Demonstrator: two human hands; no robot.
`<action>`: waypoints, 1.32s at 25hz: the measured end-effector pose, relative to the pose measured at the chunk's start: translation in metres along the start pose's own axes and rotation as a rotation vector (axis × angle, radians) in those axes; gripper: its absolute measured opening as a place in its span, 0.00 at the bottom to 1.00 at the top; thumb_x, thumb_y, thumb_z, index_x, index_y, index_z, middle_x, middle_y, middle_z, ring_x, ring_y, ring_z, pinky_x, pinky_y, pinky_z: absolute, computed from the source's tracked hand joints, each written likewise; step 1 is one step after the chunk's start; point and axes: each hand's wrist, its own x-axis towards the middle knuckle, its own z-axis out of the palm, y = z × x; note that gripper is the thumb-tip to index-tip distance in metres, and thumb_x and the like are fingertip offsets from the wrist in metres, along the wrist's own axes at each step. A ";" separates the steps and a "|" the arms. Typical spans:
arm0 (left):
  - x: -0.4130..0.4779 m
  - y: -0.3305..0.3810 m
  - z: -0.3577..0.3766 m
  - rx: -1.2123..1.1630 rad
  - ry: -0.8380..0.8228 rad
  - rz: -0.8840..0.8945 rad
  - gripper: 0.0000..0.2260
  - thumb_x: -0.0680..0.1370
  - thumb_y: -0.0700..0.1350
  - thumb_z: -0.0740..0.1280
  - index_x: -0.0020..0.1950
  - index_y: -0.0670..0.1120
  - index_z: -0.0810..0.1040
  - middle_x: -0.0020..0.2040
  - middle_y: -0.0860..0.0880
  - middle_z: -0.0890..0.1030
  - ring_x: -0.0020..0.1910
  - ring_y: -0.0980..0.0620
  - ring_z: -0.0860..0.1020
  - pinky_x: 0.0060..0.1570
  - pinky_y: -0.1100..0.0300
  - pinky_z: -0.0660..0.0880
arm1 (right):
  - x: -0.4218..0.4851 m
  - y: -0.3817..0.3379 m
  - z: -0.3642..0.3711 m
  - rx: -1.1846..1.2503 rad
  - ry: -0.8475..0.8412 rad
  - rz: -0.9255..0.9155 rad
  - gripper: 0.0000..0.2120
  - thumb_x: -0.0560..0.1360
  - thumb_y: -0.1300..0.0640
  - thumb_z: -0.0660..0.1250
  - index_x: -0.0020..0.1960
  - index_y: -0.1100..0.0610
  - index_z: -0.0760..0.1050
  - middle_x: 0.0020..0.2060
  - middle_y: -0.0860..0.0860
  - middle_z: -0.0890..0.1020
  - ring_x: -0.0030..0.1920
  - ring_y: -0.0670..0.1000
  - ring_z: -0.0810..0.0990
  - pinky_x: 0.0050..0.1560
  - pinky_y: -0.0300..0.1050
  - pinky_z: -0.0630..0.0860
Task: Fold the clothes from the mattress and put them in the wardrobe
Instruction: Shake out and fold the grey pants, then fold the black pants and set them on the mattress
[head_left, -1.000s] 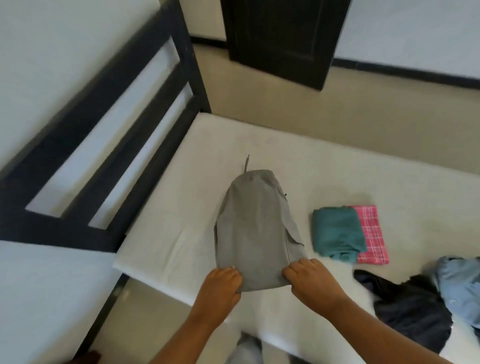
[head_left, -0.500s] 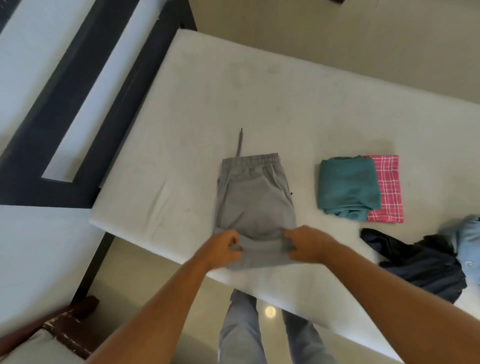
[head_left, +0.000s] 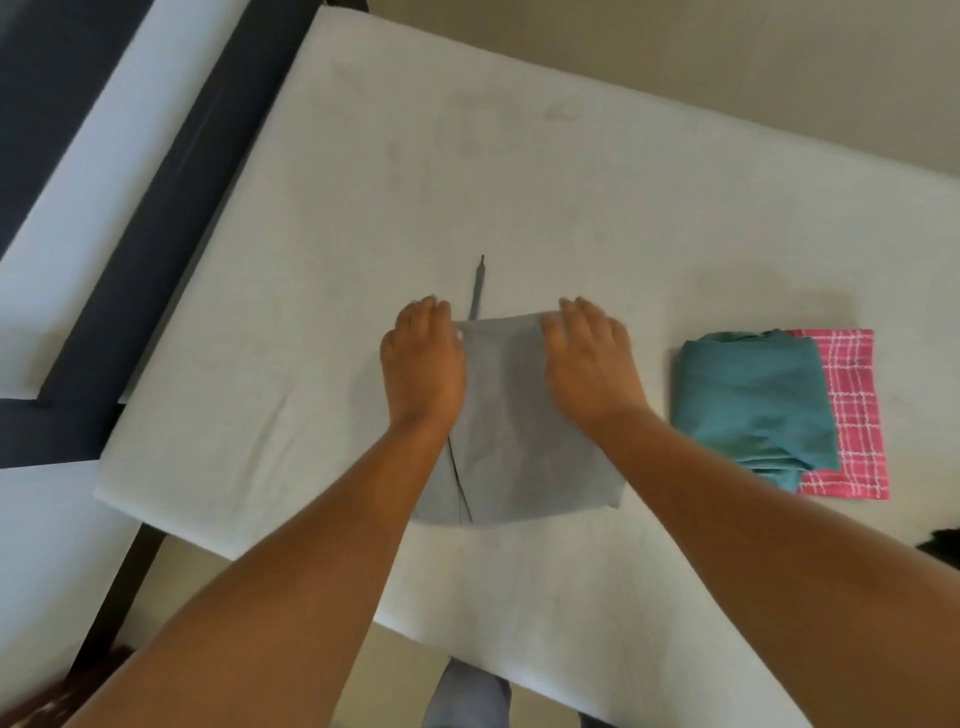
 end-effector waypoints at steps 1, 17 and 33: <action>-0.009 0.000 0.014 0.025 -0.037 0.098 0.19 0.82 0.42 0.64 0.73 0.42 0.74 0.73 0.41 0.75 0.74 0.39 0.71 0.68 0.42 0.71 | -0.010 -0.009 0.016 0.016 -0.068 -0.041 0.27 0.78 0.54 0.65 0.76 0.58 0.68 0.75 0.64 0.69 0.76 0.66 0.66 0.73 0.65 0.64; -0.144 -0.040 0.046 0.213 -0.507 0.182 0.33 0.81 0.64 0.55 0.83 0.50 0.59 0.83 0.40 0.57 0.81 0.34 0.56 0.73 0.34 0.64 | -0.140 -0.005 0.055 -0.001 -0.352 -0.001 0.42 0.75 0.31 0.62 0.83 0.49 0.55 0.83 0.58 0.52 0.82 0.65 0.49 0.77 0.70 0.53; -0.234 0.278 0.033 0.229 -0.863 0.719 0.32 0.85 0.54 0.60 0.83 0.43 0.52 0.84 0.43 0.53 0.82 0.42 0.56 0.75 0.51 0.65 | -0.359 0.135 -0.003 0.371 -0.420 0.914 0.34 0.82 0.42 0.62 0.82 0.53 0.56 0.82 0.62 0.48 0.76 0.64 0.64 0.71 0.58 0.68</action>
